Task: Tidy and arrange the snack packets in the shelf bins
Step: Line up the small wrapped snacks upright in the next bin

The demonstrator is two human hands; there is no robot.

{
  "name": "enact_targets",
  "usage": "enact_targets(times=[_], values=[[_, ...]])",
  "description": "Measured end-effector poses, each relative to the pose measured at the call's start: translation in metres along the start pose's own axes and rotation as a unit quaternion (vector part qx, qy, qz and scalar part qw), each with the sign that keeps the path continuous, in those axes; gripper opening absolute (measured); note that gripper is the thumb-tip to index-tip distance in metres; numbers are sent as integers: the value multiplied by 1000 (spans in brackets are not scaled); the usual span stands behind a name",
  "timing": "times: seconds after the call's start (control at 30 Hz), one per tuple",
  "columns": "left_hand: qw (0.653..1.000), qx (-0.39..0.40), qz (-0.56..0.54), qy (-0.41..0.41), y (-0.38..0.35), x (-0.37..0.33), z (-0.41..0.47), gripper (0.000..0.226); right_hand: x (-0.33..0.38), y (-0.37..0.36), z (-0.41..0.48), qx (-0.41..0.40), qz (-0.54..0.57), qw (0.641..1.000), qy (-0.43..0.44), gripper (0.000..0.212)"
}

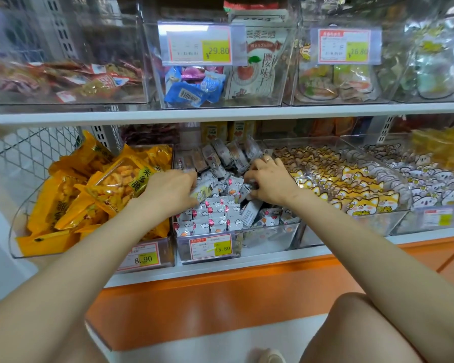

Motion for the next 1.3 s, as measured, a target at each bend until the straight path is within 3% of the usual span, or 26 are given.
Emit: enact_targets(times=[0.13,0.23,0.37,0.47,0.63,0.97,1.1,1.17,1.3], values=[[996,-76,-45,-1,16,-7,3,47,-2,2,1,-17,71,997,-18,39],[974,-143,-146,-92,30,-33,7,46,1,5,2,-35,105,994,-15,35],[966,-83,-171,-176,12,-63,15,61,3,7,1,-48,120,991,-26,30],[980,-61,-92,-168,-1,-62,22,67,1,1,2,-10,106,994,-28,30],[985,-34,-56,-161,-7,-60,26,71,-12,-13,-1,59,48,996,-38,53],[987,11,-73,-145,-16,-56,29,70,-10,-9,1,6,8,1000,-15,44],[987,3,-79,-143,-14,-56,29,70,-24,10,-2,-30,76,995,-53,45],[986,0,-82,-144,-15,-55,28,72,-33,26,-7,-76,138,985,-65,29],[976,-51,-183,-109,-5,-49,27,75,-50,53,-24,-149,377,908,-104,24]])
Point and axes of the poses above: each hand's wrist, its own z-axis towards the middle knuckle, its own y-axis out of the back of the hand, x = y × z, the point moved 9 cm from there along z, towards the middle knuckle, and after that the axes turned 12 degrees about z, right-handed, at the moved point
